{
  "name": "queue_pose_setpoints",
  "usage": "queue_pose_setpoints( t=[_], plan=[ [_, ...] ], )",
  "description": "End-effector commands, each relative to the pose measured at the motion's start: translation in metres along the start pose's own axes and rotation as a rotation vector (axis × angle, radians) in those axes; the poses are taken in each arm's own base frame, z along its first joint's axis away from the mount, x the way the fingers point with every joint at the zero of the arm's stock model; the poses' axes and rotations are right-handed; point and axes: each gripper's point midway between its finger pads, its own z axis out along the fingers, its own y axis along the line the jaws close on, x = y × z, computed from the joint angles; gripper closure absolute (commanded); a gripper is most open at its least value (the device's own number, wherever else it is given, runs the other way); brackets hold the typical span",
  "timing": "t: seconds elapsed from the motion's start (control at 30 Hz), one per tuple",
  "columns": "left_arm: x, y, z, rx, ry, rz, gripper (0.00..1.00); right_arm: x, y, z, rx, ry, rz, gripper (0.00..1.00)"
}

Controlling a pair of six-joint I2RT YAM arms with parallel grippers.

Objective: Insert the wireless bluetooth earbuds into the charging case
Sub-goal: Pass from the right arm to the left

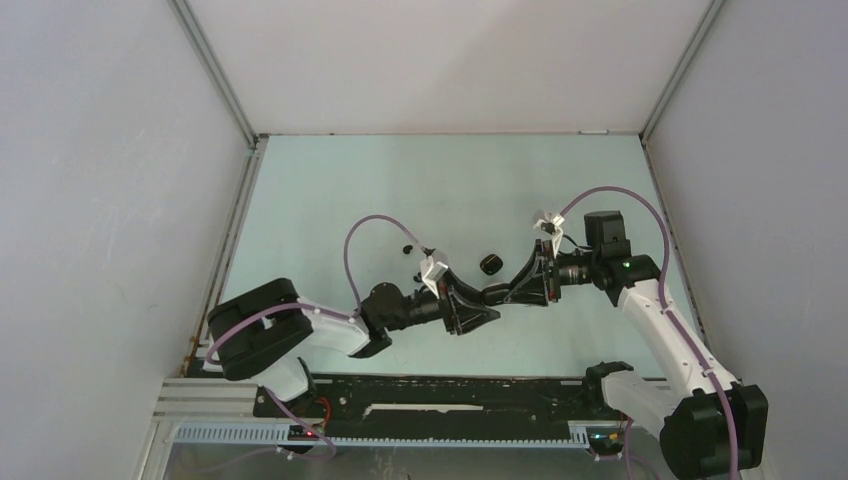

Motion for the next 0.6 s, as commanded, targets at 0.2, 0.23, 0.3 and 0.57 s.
queue_pose_setpoints(
  t=[0.2, 0.23, 0.3, 0.57],
  plan=[
    [-0.033, -0.019, 0.011, 0.139, -0.116, -0.006, 0.55, -0.005, 0.006, 0.0, -0.044, -0.021, -0.037, 0.82],
    [-0.034, -0.018, 0.011, 0.133, -0.12, -0.007, 0.55, -0.005, 0.007, 0.0, -0.048, -0.021, -0.039, 0.81],
    [-0.035, -0.016, 0.01, 0.124, -0.127, -0.008, 0.55, -0.006, 0.009, 0.0, -0.055, -0.023, -0.043, 0.81],
    [-0.035, -0.013, 0.009, 0.124, -0.125, -0.002, 0.7, -0.006, 0.009, -0.001, -0.052, -0.024, -0.046, 0.81]
  ],
)
